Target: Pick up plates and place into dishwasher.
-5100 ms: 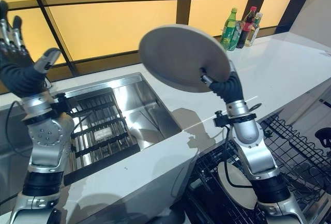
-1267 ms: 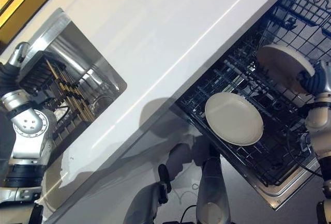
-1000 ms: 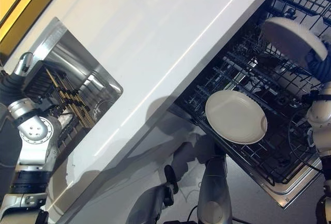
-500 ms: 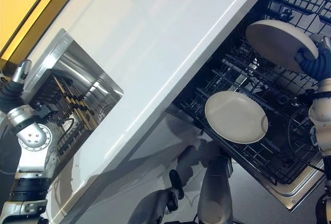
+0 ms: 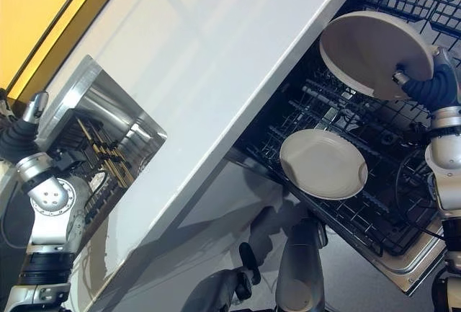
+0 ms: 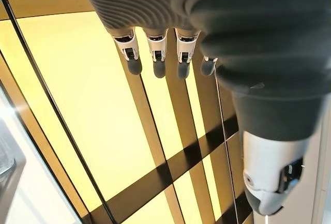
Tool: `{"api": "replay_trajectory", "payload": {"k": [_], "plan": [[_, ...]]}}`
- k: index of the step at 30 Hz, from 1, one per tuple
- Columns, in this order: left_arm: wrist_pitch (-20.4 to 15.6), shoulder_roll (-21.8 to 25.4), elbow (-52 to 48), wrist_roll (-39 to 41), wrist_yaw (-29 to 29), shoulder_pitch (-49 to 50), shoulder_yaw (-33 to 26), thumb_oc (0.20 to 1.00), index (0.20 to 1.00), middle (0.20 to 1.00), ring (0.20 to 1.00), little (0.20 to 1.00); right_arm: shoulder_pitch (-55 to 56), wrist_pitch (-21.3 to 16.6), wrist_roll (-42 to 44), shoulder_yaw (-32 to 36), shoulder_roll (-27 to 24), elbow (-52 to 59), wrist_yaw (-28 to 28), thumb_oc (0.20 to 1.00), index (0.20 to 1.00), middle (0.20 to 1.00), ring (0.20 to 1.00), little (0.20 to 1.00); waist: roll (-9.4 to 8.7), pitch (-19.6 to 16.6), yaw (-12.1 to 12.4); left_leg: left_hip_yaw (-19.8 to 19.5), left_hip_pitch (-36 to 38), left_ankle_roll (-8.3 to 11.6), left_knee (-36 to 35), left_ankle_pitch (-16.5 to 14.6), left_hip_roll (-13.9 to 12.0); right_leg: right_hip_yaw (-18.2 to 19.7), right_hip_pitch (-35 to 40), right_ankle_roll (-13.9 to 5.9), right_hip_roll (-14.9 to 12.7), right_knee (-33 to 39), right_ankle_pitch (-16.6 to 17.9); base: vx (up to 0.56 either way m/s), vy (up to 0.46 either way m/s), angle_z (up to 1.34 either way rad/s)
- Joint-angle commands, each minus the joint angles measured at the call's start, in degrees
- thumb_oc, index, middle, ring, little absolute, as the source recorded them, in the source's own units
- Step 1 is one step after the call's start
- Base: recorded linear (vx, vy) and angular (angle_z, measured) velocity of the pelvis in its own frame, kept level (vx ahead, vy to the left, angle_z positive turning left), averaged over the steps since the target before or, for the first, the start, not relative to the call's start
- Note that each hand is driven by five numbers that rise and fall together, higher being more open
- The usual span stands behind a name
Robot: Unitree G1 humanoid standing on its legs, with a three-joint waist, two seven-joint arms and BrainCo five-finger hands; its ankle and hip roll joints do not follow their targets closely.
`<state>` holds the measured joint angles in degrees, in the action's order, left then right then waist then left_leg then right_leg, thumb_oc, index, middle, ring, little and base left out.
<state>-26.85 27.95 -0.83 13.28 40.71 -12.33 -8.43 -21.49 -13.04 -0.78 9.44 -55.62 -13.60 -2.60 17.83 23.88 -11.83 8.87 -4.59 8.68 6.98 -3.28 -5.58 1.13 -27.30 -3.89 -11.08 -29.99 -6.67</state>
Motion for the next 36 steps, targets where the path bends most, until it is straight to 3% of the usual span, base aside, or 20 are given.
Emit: {"api": "replay_trajectory", "payload": {"k": [1, 4, 9, 16, 19, 23, 24, 25, 36], "plan": [[-2.9, 1.2, 1.6, 1.4, 0.1, 2.2, -3.2, 1.0, 1.0, 1.0, 1.0, 1.0, 2.3, 1.7, -5.3, -1.4, -1.5, 3.7, 5.3, 0.2, 0.2, 0.2, 0.2, 0.2, -2.46, -4.6, -1.0, -2.5, -5.8, 0.1, 3.9, 2.6, -4.1, 1.9, 4.6, -0.96, -1.9, 3.4, -3.7, -0.05, -0.035, 0.03], [-2.5, 2.2, 1.3, 1.5, 0.4, 1.5, -2.9, 1.0, 1.0, 1.0, 1.0, 1.0, 2.0, 3.8, -10.2, -4.0, -3.3, 1.5, 7.3, 0.2, 0.2, 0.2, 0.2, 0.2, -2.91, -3.9, -0.8, -2.5, -6.4, 0.02, 4.0, 2.9, -4.3, 1.9, 4.0, -0.87, -1.8, 3.0, -3.6, -0.07, -0.055, 0.01], [-2.3, 4.8, 1.2, 1.3, 2.1, -0.9, -1.5, 1.0, 1.0, 1.0, 1.0, 1.0, 0.7, 6.2, -15.9, -9.7, -6.7, -3.2, 5.3, 0.2, 0.2, 0.2, 0.2, 0.2, -3.91, -2.1, -0.1, -3.1, -8.2, -0.05, 4.2, 3.5, -4.6, 1.8, 2.7, -0.67, -1.2, 2.5, -3.4, -0.1, -0.08, 0.04], [-2.0, 5.6, 1.3, 0.3, 3.6, -3.4, -0.2, 1.0, 1.0, 1.0, 1.0, 1.0, 0.5, 7.7, -18.4, -10.8, -5.2, -5.3, -3.3, 0.2, 0.2, 0.2, 0.2, 0.2, -4.17, -0.7, -0.1, -3.7, -9.8, -0.4, 4.1, 4.0, -4.5, 1.8, 1.7, -0.66, -0.7, 2.3, -3.2, -0.05, -0.032, 0.0], [-1.9, 5.3, 1.0, 0.1, 3.9, -3.6, 0.0, 1.0, 1.0, 1.0, 1.0, 1.0, 0.7, 8.3, -19.4, -10.7, -4.7, -5.7, -2.8, 0.2, 0.2, 0.2, 0.2, 0.2, -4.14, -0.5, 0.0, -3.8, -10.4, -0.41, 4.4, 4.0, -4.4, 1.8, 1.4, -0.79, -0.7, 2.3, -3.2, 0.0, 0.0, 0.0], [-1.3, 5.5, 0.2, -0.4, 3.7, -4.2, 0.2, 1.0, 1.0, 1.0, 1.0, 1.0, 1.4, 13.5, -19.0, -11.3, -3.4, -5.2, -0.7, 0.2, 0.2, 0.2, 0.2, 0.2, -4.57, -0.2, 0.2, -3.8, -10.8, -0.45, 4.4, 4.2, -4.5, 1.9, 1.6, -0.79, -0.5, 3.0, -2.9, -0.03, -0.041, 0.02], [-1.1, 5.6, 0.2, -0.4, 3.7, -4.3, 0.2, 1.0, 1.0, 1.0, 1.0, 1.0, 1.3, 14.2, -18.7, -11.5, -3.3, -5.4, -0.5, 0.297, 0.297, 0.297, 0.297, 0.297, -4.61, -0.2, 0.3, -3.8, -10.8, -0.48, 4.4, 4.3, -4.5, 1.8, 1.8, -0.77, -0.5, 3.1, -2.8, -0.01, -0.045, 0.05], [-1.1, 5.8, 0.4, -0.3, 3.5, -4.6, 0.2, 1.0, 1.0, 1.0, 1.0, 1.0, 1.1, 14.6, -19.1, -11.8, -3.0, -6.1, -0.8, 1.0, 1.0, 1.0, 1.0, 1.0, -4.7, -0.2, 0.4, -3.8, -10.9, -0.47, 4.5, 4.3, -4.6, 1.8, 1.9, -0.73, -0.5, 3.2, -2.8, -0.01, -0.037, 0.06], [-0.4, 5.5, 0.4, -0.3, 2.7, -5.0, 0.0, 1.0, 1.0, 1.0, 1.0, 1.0, 2.2, 17.6, -16.1, -10.2, 0.5, -6.8, -4.6, 1.0, 1.0, 1.0, 1.0, 1.0, -4.99, -0.5, 0.5, -3.7, -10.6, -0.59, 4.1, 4.6, -4.8, 1.2, 3.8, -0.65, -0.3, 5.2, -2.3, 0.0, -0.006, 0.01]]}}
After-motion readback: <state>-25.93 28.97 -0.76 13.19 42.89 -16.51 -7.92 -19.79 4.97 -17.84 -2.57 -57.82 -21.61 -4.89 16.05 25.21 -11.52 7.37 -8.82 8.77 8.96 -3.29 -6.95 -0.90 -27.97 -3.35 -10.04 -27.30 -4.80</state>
